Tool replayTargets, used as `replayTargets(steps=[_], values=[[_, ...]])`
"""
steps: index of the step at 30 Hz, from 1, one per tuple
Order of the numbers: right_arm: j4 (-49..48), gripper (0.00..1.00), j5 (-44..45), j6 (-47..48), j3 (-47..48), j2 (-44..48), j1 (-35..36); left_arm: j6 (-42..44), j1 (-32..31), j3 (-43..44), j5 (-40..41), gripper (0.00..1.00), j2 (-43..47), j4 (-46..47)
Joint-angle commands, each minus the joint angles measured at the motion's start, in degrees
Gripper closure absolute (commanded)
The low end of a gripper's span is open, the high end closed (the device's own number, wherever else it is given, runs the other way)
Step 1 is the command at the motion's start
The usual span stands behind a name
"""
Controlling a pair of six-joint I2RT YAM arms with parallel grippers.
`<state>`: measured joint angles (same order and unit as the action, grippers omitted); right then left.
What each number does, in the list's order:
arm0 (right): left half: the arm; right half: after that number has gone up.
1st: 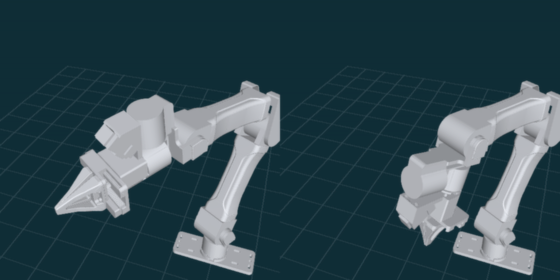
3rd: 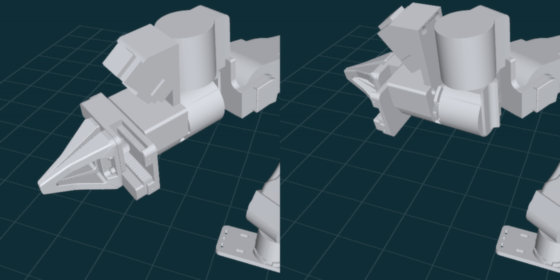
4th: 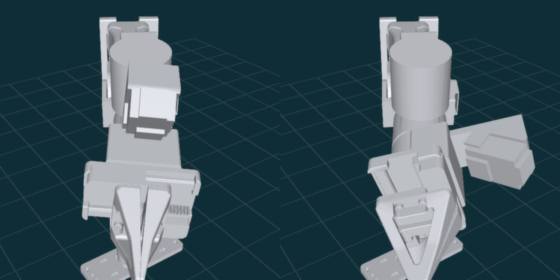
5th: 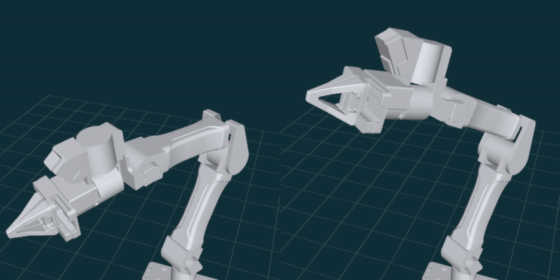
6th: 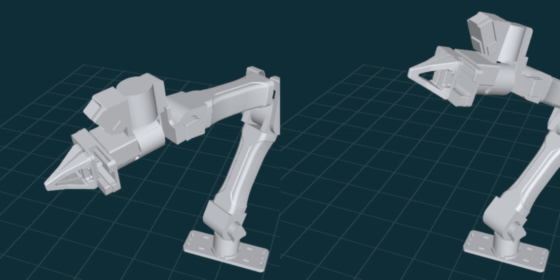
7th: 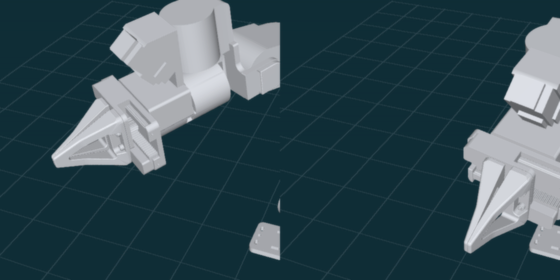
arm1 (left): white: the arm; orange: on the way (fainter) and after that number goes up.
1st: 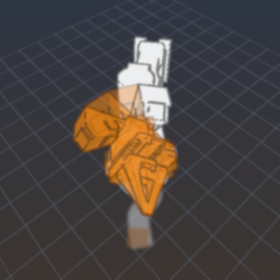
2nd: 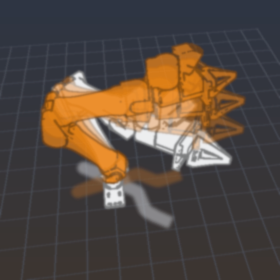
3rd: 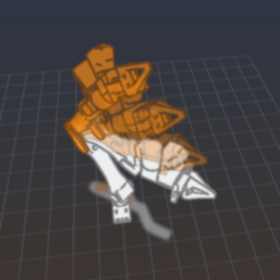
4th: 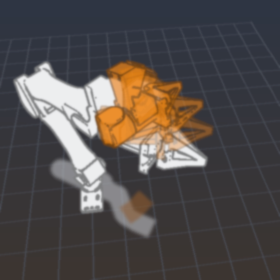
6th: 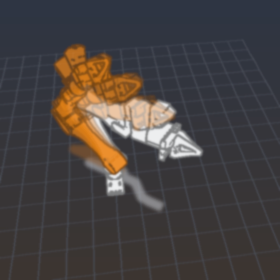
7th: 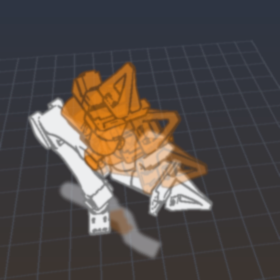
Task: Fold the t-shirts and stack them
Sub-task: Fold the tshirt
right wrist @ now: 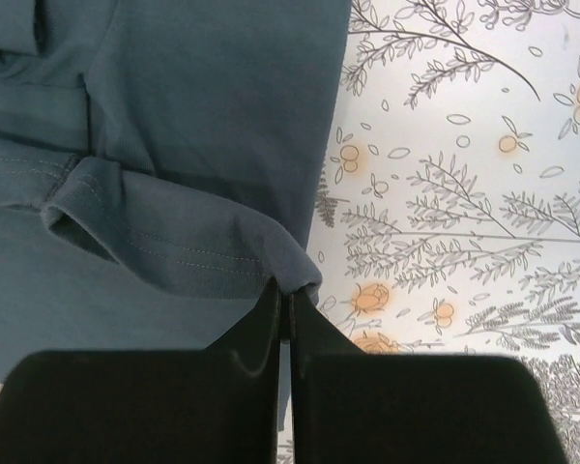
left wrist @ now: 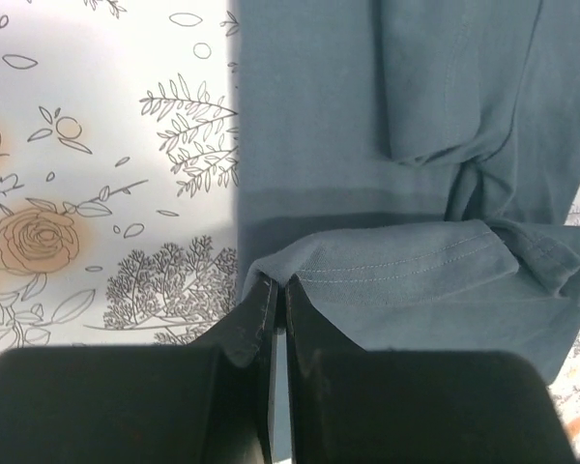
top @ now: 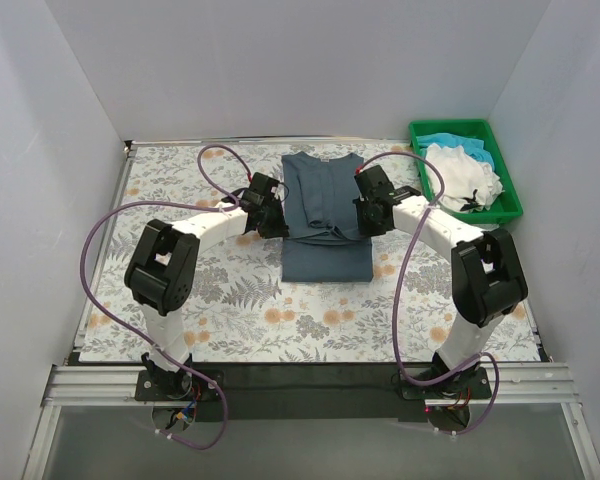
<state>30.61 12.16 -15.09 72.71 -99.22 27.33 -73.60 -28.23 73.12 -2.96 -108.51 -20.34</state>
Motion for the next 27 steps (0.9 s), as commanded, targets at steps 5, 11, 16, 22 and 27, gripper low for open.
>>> replayTargets(steps=[5,11,16,22,27], values=[[-5.21,0.99,-0.39,1.91,-0.37,-3.34,-0.7,1.62,0.63,-1.31,2.26,1.0,-0.39,3.99],[-6.79,0.99,-0.47,2.52,-0.9,-4.84,-1.23,2.06,0.63,-2.02,4.19,1.0,-0.92,5.04],[-6.44,0.67,-1.97,2.79,0.15,-2.92,-1.32,3.38,0.72,-2.55,4.37,0.66,1.36,5.4],[-4.95,0.47,-5.21,0.69,1.39,2.96,-1.32,4.61,0.28,-2.11,4.63,0.33,7.78,3.82],[-5.21,0.48,-11.71,-2.57,-0.28,6.14,-1.05,2.77,-3.05,-5.0,4.98,0.38,15.95,2.23]])
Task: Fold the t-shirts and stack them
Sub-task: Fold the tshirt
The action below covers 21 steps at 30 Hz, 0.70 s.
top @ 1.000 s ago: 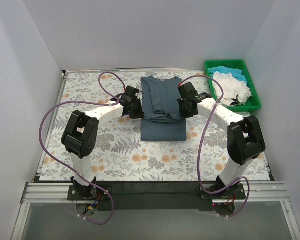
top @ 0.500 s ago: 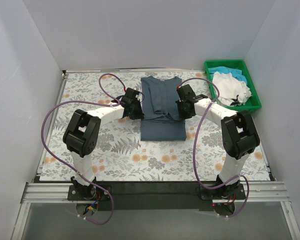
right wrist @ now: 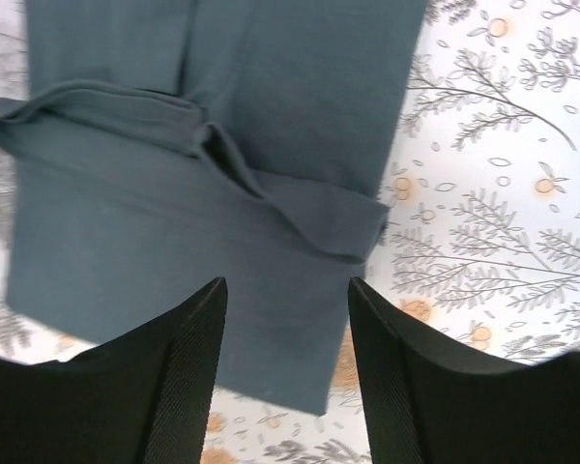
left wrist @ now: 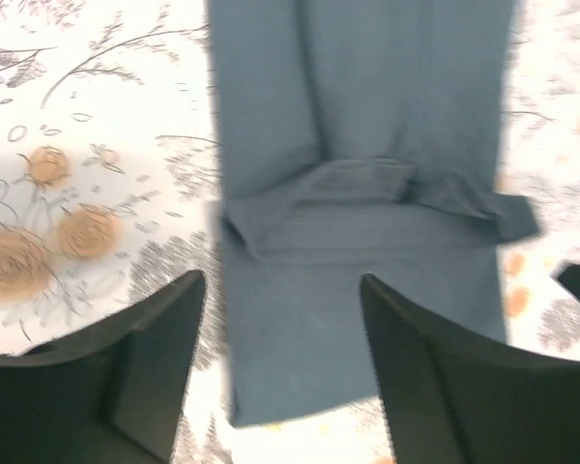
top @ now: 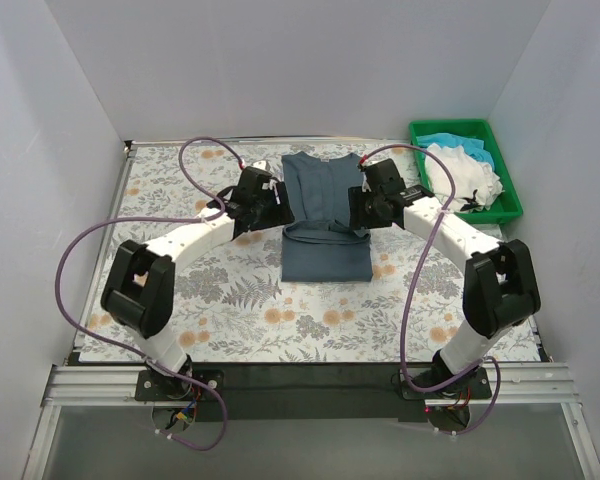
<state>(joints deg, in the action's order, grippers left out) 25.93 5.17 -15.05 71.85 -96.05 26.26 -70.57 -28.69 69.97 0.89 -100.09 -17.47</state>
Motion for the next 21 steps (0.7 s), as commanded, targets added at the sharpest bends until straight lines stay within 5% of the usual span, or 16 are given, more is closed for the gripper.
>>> replayTargets(steps=[1,2,5,9,21], values=[[-0.79,0.5,-6.47,-3.14,0.13,3.32,0.11,-1.23,-3.47,-2.9,1.31,0.42,8.59,-0.63],[-1.06,0.53,-8.05,-3.75,-0.83,3.41,0.19,-2.02,-5.13,-4.57,0.88,0.56,9.38,-0.54],[-2.9,0.64,-11.13,-5.16,-2.5,2.89,0.72,-4.14,-7.96,-7.56,-0.35,0.73,10.36,0.33],[-4.84,0.73,-13.78,-6.04,-3.56,0.78,1.25,-5.81,-10.07,-8.89,-2.62,0.86,7.73,1.13],[-5.72,0.78,-15.54,-5.08,-1.37,-8.53,1.6,-6.95,-10.86,-15.3,-2.56,0.93,1.75,3.76]])
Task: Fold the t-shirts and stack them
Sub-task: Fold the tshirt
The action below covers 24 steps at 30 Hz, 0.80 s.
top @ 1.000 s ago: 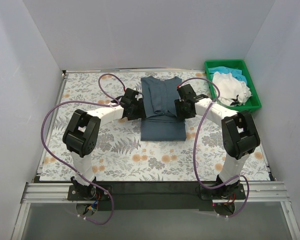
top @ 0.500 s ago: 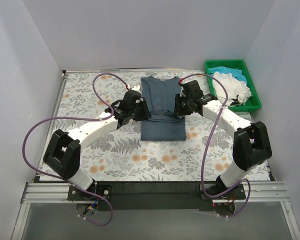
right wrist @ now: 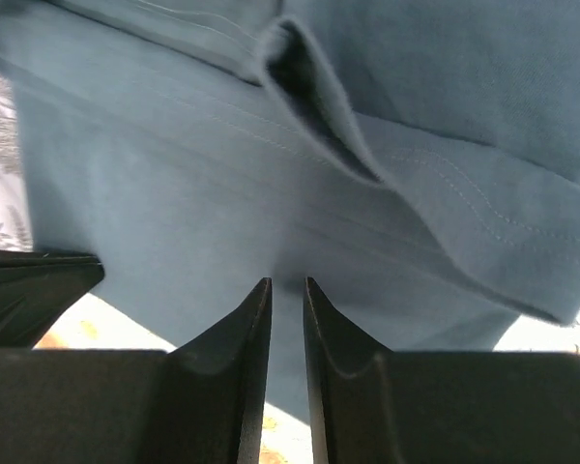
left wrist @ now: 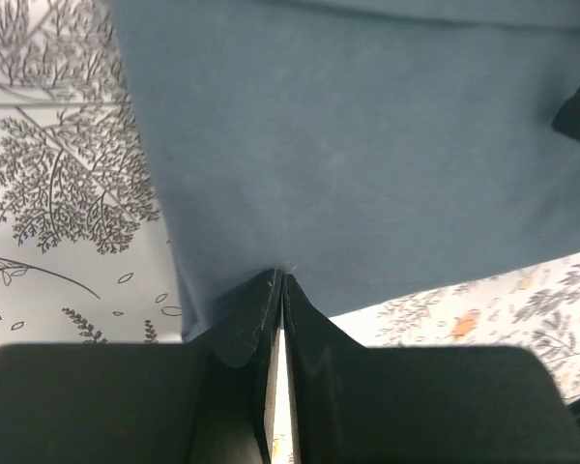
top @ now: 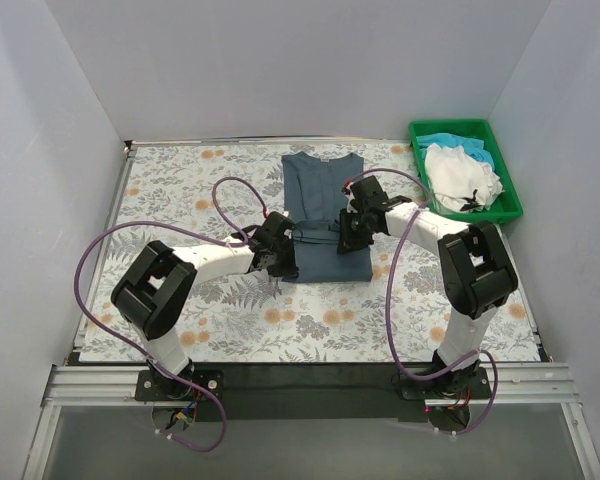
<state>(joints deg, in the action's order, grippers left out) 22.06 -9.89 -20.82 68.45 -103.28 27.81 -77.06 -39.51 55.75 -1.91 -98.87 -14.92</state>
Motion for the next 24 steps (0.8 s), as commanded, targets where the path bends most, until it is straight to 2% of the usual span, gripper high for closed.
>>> replayTargets(steps=[1,10,15,18,21,24], values=[[-1.85,0.78,-0.31,1.3,3.44,-2.78,-0.04,-0.46,-0.04,-1.77,0.33,0.93,0.35,1.29],[0.34,0.75,2.94,4.64,16.09,-12.99,-3.81,0.06,-0.04,-4.42,1.03,0.93,0.08,0.51],[4.12,0.7,3.82,6.31,30.32,-17.56,-6.19,0.06,-0.04,-5.65,1.21,0.93,2.19,-0.46],[5.27,0.66,4.97,6.93,34.46,-16.78,-6.63,-0.29,-0.04,-5.56,1.21,0.92,3.51,-0.81],[5.45,0.66,3.48,6.49,33.34,-13.11,-7.42,-0.46,0.04,-3.63,3.05,0.91,4.3,-2.13],[5.27,0.65,2.34,6.32,27.64,-7.57,-8.21,-0.38,0.04,-0.12,4.54,0.87,5.62,-3.1]])
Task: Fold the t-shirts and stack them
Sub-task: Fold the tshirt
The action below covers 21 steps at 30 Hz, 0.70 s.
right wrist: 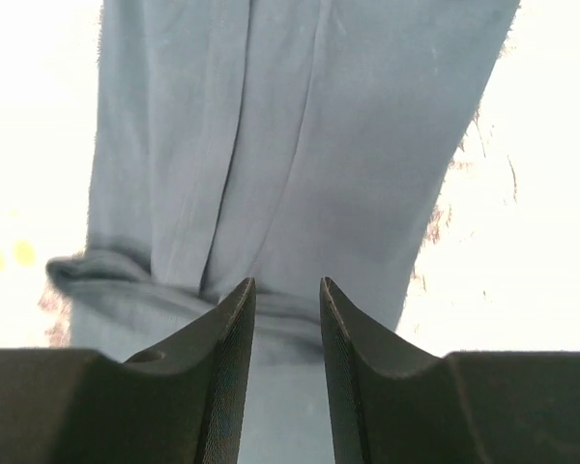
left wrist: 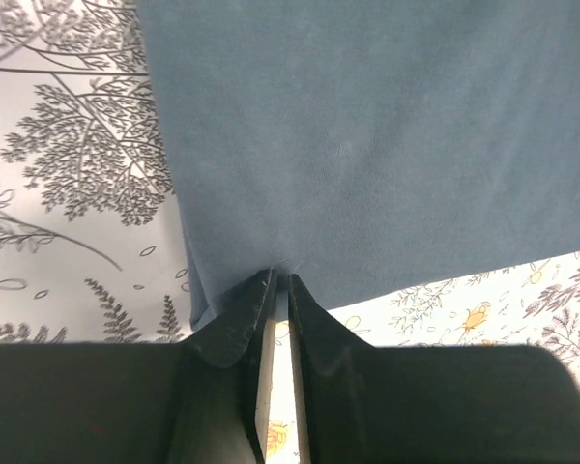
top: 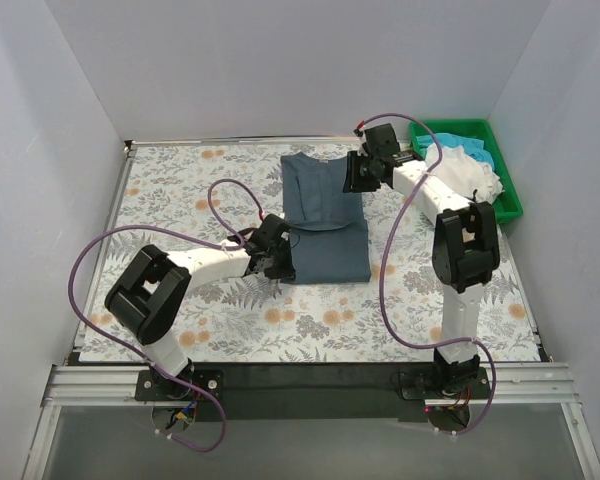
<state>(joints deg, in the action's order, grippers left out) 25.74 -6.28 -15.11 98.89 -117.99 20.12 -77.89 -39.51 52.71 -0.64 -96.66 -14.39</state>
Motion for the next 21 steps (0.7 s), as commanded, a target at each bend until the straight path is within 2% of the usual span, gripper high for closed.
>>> replayTargets(steps=[1,6,11,16,21], values=[[1.42,0.65,-1.97,0.7,-6.66,8.64,-0.61,0.63,0.13,3.97,3.72,0.86,3.5,-4.15],[-0.86,0.65,-6.54,0.96,-18.89,18.3,-1.05,1.25,0.75,11.53,4.6,0.84,0.7,-5.03],[-5.77,0.66,-15.23,-0.35,-27.77,21.75,-1.05,0.54,0.83,14.96,4.77,0.84,-3.44,-5.38],[-6.93,0.66,-16.21,-0.79,-30.77,21.32,-0.96,1.51,1.1,20.23,5.57,0.84,-10.02,-5.12],[-7.02,0.66,-16.04,-0.8,-30.51,20.17,-0.96,1.77,2.94,24.1,1.97,0.85,-14.6,-4.51]])
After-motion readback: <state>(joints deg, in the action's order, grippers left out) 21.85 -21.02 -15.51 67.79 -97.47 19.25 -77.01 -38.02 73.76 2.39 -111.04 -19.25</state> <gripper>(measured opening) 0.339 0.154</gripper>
